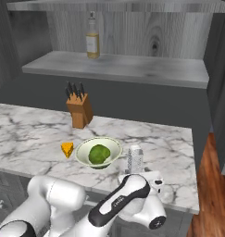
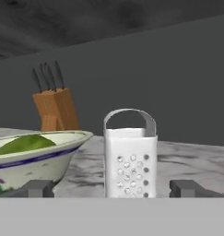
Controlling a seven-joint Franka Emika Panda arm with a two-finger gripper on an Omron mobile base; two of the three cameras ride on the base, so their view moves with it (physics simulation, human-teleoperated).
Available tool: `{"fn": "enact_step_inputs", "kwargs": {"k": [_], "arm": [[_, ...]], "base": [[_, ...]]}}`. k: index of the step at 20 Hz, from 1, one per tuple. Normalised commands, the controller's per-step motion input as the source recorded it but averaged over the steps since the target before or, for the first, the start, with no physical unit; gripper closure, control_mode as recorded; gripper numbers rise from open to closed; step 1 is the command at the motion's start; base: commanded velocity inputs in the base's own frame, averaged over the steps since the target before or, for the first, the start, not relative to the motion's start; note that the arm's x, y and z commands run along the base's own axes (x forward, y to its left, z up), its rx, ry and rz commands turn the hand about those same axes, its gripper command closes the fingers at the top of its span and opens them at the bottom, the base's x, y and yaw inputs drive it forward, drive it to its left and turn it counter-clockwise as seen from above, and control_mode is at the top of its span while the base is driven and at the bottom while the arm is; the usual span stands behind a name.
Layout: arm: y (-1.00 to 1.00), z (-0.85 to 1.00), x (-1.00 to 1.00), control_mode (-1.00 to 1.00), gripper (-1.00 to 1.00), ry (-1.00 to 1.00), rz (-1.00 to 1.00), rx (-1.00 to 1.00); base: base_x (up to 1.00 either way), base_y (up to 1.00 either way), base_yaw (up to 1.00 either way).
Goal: Pick the cheese from the fridge and the cheese grater from the cabinet and place them next to the salad bowl.
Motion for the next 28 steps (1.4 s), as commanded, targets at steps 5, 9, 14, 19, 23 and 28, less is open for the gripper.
{"fn": "enact_step_inputs", "kwargs": {"k": [5,9,14,19,23,28], "arm": [[0.03,0.33,-0.22,-1.00,-1.00,0.16,-0.11,-0.09],[0.19,0.34,-0.14,-1.00,-1.00,0.12,-0.07,-0.02],[0.17,0.39,-0.12,-1.00,-1.00,0.17,-0.04,0.00],[0.09,0.42,-0.15,-1.00,-1.00,0.18,-0.11,0.00],[0.07,0.41,-0.13,-1.00,-1.00,0.20,-0.13,0.00],[0.06,0.40,-0.12,-1.00,-1.00,0.15,-0.10,0.00]], "base": [[0.00,0.00,0.00],[0.00,0.00,0.00],[0.00,0.00,0.00],[0.00,0.00,0.00],[0.00,0.00,0.00],[0.00,0.00,0.00]]}}
